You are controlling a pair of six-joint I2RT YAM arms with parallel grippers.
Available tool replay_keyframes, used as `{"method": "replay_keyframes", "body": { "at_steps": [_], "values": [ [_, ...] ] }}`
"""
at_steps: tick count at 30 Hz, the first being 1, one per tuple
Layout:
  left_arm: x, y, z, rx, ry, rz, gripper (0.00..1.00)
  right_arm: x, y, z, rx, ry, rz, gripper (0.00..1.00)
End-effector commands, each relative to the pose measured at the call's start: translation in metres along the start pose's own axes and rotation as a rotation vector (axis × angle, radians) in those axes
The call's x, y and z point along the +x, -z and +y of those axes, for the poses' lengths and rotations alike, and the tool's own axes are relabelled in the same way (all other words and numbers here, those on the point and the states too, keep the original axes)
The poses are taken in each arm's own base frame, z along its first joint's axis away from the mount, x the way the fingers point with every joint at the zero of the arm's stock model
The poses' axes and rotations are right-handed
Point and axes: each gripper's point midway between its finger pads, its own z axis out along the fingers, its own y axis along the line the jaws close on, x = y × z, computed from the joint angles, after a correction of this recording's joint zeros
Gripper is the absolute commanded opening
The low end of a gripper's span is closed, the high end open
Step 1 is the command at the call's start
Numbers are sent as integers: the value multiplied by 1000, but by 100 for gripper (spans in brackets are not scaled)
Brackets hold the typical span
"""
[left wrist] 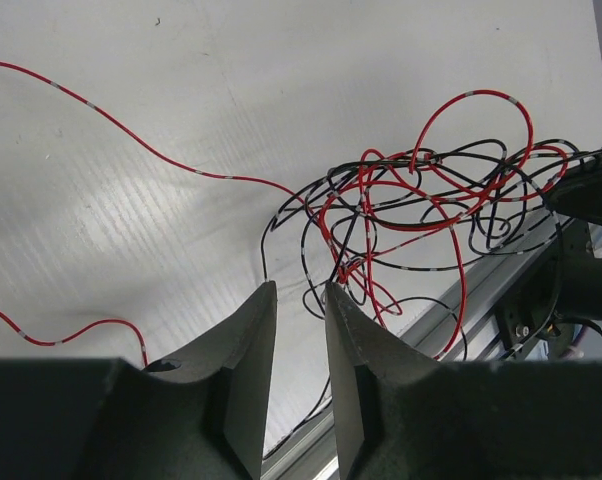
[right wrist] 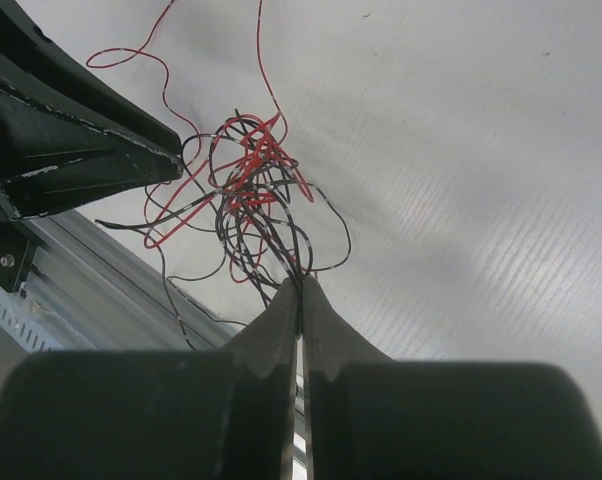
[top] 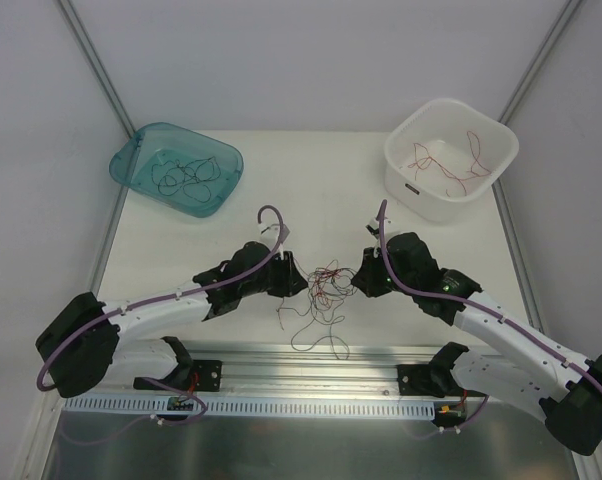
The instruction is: Untangle the cables
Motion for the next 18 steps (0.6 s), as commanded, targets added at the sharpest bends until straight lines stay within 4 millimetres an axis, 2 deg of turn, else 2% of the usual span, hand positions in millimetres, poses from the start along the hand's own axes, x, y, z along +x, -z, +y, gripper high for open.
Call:
{"method": "replay_keyframes", "body": {
  "at_steps": [1,12,18],
  "values": [
    [-21,-4,-24,82,-43,-49,27,-16,6,14,-55,-3,-60,1],
    [-18,-6,-41,178,-56,-28,29,-16,4,15,-55,-2,-54,1],
    [-11,-6,-41,195,-64,-5,29,-16,5,15,-56,-2,-57,1]
  ]
}}
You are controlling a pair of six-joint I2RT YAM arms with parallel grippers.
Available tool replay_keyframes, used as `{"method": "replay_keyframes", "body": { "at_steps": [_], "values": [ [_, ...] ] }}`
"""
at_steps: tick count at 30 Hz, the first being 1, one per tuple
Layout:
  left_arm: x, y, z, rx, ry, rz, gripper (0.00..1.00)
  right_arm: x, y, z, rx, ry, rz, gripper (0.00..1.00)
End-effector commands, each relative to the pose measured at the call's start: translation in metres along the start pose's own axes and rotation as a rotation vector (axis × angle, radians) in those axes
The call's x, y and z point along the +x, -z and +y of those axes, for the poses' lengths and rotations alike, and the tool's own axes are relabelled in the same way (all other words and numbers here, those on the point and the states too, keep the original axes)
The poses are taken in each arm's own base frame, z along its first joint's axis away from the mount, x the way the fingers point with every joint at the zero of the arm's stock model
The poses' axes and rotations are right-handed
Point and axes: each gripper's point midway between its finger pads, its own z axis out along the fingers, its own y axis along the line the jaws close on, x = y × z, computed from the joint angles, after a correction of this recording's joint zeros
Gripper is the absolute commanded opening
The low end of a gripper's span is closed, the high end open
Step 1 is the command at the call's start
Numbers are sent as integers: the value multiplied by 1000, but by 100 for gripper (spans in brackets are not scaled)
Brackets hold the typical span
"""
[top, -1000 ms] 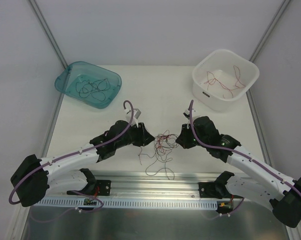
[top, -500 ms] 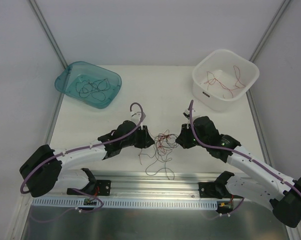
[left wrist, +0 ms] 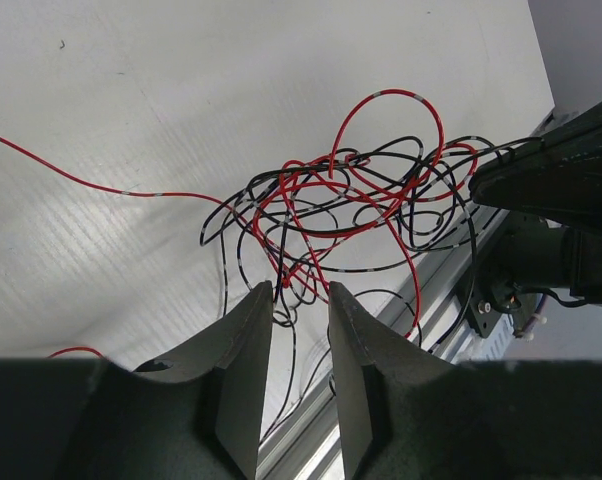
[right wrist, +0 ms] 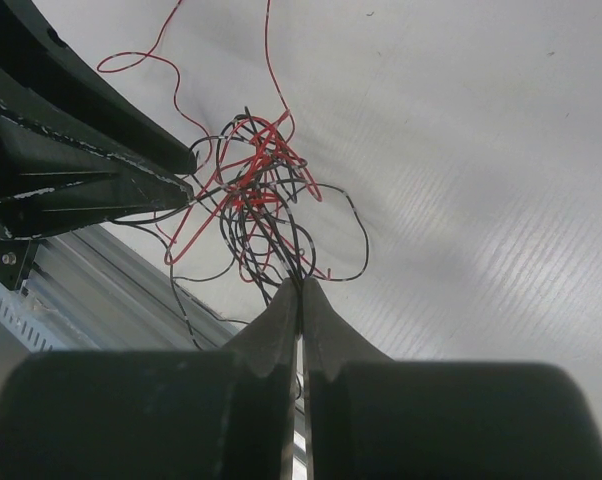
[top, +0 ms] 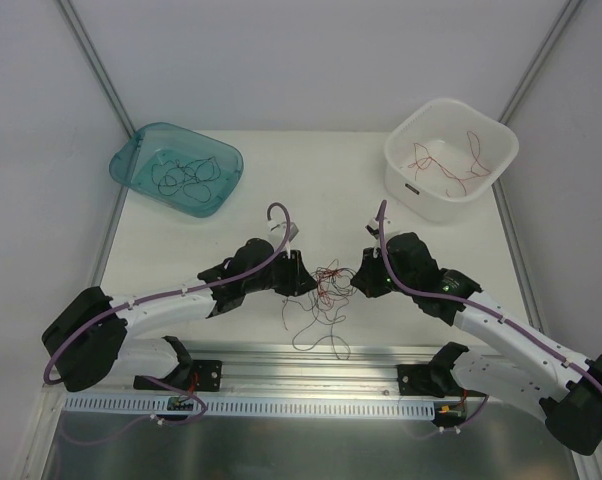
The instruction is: Untangle the cables
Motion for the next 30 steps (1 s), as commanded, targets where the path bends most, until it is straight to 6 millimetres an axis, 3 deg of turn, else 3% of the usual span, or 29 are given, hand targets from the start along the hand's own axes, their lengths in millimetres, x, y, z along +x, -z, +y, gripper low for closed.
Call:
{"method": "replay_keyframes", "body": {
  "at_steps": [1,14,19,24,27,28,30],
  "values": [
    [-10,-2,-15,64,-36,-28,29,-16,4,14,-51,-4,-57,1],
    [-20,-16,-6,-6,-36,-41,12,-17,5,18,-66,-2,-57,1],
    [-28,-13,-1,-48,-31,-71,0,-16,5,15,-54,9,-54,1],
    [-36,4,19,-180,-14,-115,0,-8,6,-19,115,4,-35,1],
    [-45,27,31,-246,11,-158,0,-3,11,-49,244,-50,-25,1],
    [-60,42,32,-249,30,-213,0,-2,13,-58,277,-63,-23,1],
    [-67,61,42,-290,65,-243,0,5,19,-77,353,-100,-2,1]
  ]
}}
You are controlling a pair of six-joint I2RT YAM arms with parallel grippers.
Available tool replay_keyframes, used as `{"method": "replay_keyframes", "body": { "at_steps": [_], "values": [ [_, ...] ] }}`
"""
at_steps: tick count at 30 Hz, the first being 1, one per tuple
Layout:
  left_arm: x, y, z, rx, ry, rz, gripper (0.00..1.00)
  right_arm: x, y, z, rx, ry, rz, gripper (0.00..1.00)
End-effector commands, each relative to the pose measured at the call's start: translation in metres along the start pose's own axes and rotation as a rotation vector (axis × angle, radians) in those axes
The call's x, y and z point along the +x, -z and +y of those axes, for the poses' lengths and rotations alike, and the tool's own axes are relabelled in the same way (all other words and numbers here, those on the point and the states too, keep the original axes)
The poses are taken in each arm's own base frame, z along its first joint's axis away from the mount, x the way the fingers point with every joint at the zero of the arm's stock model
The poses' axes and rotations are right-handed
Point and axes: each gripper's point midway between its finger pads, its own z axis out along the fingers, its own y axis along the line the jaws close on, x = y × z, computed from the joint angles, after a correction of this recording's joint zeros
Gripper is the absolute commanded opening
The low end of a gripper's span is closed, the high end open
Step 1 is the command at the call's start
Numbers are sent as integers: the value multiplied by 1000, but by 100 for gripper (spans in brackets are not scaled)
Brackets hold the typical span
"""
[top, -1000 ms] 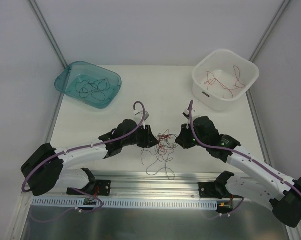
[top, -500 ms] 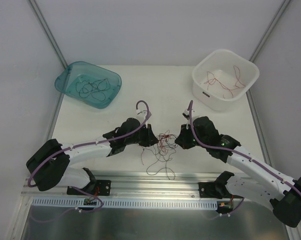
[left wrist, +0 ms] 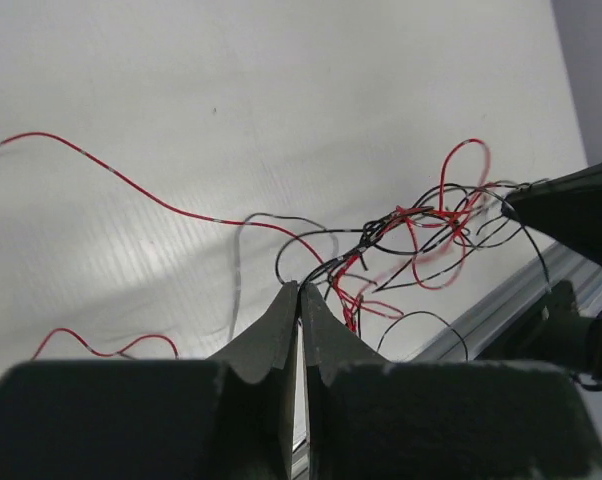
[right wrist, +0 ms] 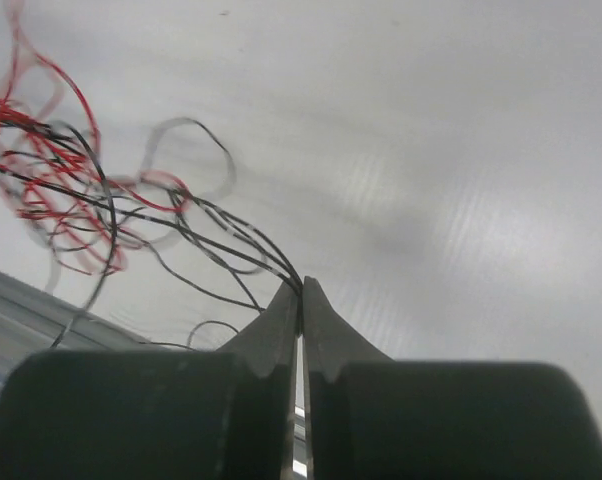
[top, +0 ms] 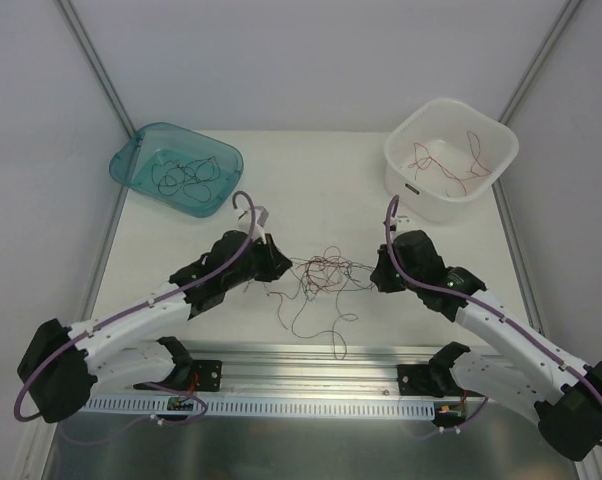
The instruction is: Untangle the cables
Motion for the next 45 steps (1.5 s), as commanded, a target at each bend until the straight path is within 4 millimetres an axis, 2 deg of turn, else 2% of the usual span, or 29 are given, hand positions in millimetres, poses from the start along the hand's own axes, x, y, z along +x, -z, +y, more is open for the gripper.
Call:
{"method": "replay_keyframes", "body": {
  "at_steps": [1,2,3,5,6,8,9,10,12,13,14,15,18,19,21,22,24,27,30,33,34,36,38,39,40,42,43,44,45],
  "values": [
    [-43,40,23,-101,69,-148,0,1,10,-48,196,-94,-4,1],
    [-52,50,41,-155,104,-168,0,7,11,-57,220,-116,15,1],
    [-58,60,46,-166,120,-188,0,8,13,-65,241,-140,16,1],
    [-86,88,52,-177,153,-286,0,9,20,-83,288,-207,7,1],
    [-85,97,58,-204,153,-278,0,8,23,-94,318,-247,-2,1],
    [-106,120,58,-228,138,-338,0,8,28,-101,327,-287,-3,1],
    [-106,127,62,-257,136,-329,0,6,31,-109,349,-326,-13,1],
    [-116,139,58,-262,122,-351,0,5,33,-110,338,-342,-14,1],
    [-127,153,65,-330,118,-386,0,4,38,-119,359,-396,-25,1],
    [-123,160,73,-384,109,-360,0,3,39,-122,362,-411,-28,1],
    [-138,175,69,-404,104,-403,0,3,41,-122,356,-427,-24,1],
    [-144,184,77,-466,101,-421,0,2,44,-131,380,-457,-35,1],
    [-166,223,81,-580,79,-495,0,-4,51,-139,374,-515,-55,1],
    [-179,239,76,-595,67,-536,0,-6,52,-141,364,-535,-61,1],
    [-184,258,82,-667,59,-563,0,-10,57,-155,386,-603,-79,1],
    [-192,270,77,-674,53,-592,0,-12,56,-154,352,-632,-78,1],
    [-194,282,79,-707,48,-609,0,-17,59,-169,355,-723,-106,1],
    [-194,298,83,-758,45,-633,0,-29,62,-176,316,-812,-157,1],
    [-186,290,84,-732,57,-608,0,-49,61,-166,235,-785,-198,1],
    [-167,254,79,-631,53,-497,0,-55,55,-144,169,-673,-143,1],
    [-159,238,80,-602,49,-458,5,-53,53,-138,161,-650,-124,1],
    [-145,209,65,-460,37,-368,13,-49,46,-122,113,-587,-81,1],
    [-131,180,59,-366,51,-314,28,-48,43,-106,66,-538,-62,1],
    [-122,169,46,-273,50,-263,34,-48,41,-90,26,-480,-42,1],
    [-116,156,44,-231,58,-251,46,-53,43,-84,11,-453,-52,1],
    [-103,141,29,-115,71,-191,59,-60,44,-54,-89,-360,-62,1],
    [-94,131,29,-90,88,-165,63,-63,46,-37,-172,-331,-60,1],
    [-96,126,21,-43,86,-173,69,-72,48,-26,-214,-298,-83,1],
    [-92,119,15,-7,99,-149,71,-70,48,-8,-269,-255,-68,1]
  ]
}}
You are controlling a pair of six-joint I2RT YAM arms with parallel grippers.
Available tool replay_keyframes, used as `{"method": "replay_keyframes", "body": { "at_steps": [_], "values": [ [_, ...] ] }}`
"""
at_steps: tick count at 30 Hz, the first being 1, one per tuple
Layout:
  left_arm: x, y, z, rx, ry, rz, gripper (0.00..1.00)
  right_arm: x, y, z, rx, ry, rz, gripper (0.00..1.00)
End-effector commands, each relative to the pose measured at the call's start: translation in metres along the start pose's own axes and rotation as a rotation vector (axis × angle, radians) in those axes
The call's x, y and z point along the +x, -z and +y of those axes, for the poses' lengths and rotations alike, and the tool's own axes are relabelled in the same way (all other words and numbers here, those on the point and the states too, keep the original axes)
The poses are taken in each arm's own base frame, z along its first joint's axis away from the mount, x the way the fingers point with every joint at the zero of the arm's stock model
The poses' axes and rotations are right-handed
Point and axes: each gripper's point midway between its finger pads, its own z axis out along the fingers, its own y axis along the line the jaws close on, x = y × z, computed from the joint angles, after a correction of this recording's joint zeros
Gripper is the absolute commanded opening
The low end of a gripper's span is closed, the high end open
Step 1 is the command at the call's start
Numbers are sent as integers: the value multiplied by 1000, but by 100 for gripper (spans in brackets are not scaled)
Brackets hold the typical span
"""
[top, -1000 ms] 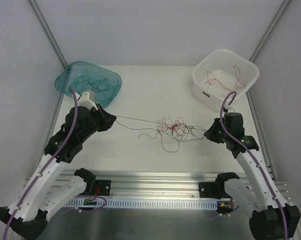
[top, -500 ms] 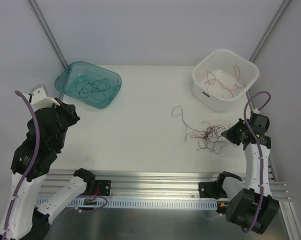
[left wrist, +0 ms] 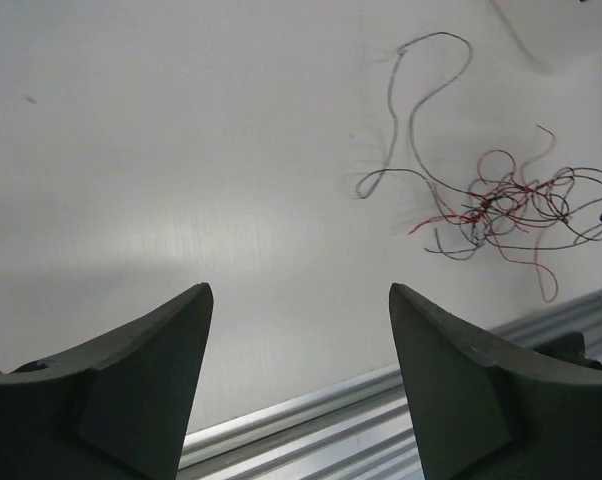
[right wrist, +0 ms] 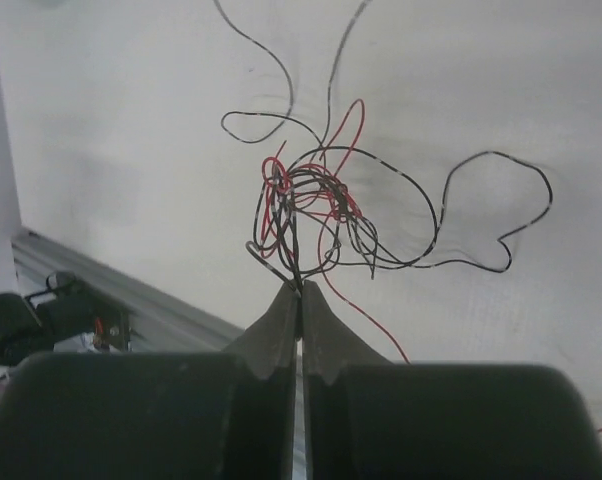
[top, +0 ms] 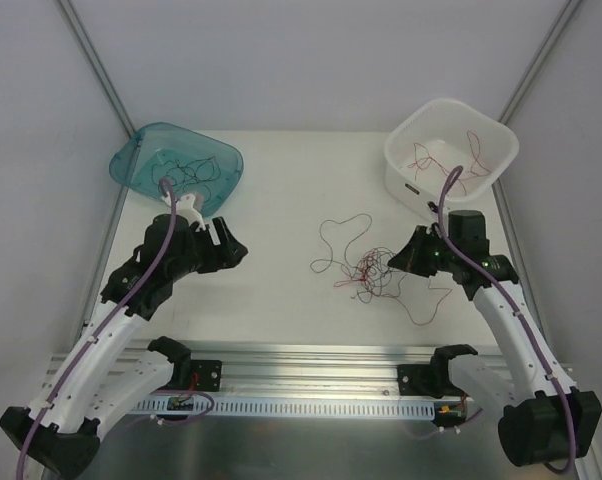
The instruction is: Untangle the cables
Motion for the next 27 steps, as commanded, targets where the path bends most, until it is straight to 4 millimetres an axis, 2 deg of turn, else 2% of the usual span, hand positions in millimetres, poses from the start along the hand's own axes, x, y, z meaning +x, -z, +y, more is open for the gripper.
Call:
{"method": "replay_keyframes", "body": {
  "at_steps": [1,2,3,5,6,8,9,10,11,13,17,20,21,22,24,25,27],
  "values": [
    [8,-6,-60,302,24,41,72,-11,14,67,-233,188,-44,1],
    [6,-9,-69,334,17,28,73,-13,15,76,-252,220,-54,1],
    [13,-16,-73,340,14,51,74,-5,13,86,-276,253,-36,1],
    [28,-22,-86,363,-16,90,74,-3,7,95,-296,289,-39,2],
    [34,-30,-88,349,-25,107,74,1,-2,90,-259,276,-13,6],
    [45,-35,-96,359,-33,141,73,2,-14,68,-130,228,4,18],
    [50,-42,-99,357,-27,162,73,1,-18,54,-47,204,4,36],
    [55,-45,-100,352,-24,173,73,-4,-22,29,87,180,-24,39],
    [59,-48,-100,345,-26,184,73,1,-23,17,145,154,-13,40],
    [72,-56,-103,339,-29,216,72,2,-21,6,198,145,-41,42],
    [92,-73,-108,317,-33,277,69,5,-17,18,178,164,-90,43],
    [107,-87,-113,286,-41,319,65,14,-20,42,112,199,-100,42],
    [114,-95,-111,263,-42,343,64,24,-22,52,85,209,-78,41],
    [115,-97,-117,266,-49,346,62,24,-25,57,77,208,-89,41],
    [122,-108,-120,239,-44,365,60,38,-36,64,68,225,-56,38],
    [126,-111,-121,232,-47,374,59,38,-41,70,58,206,-65,38],
    [135,-121,-122,210,-44,402,56,49,-52,74,59,206,-31,36]
  ]
}}
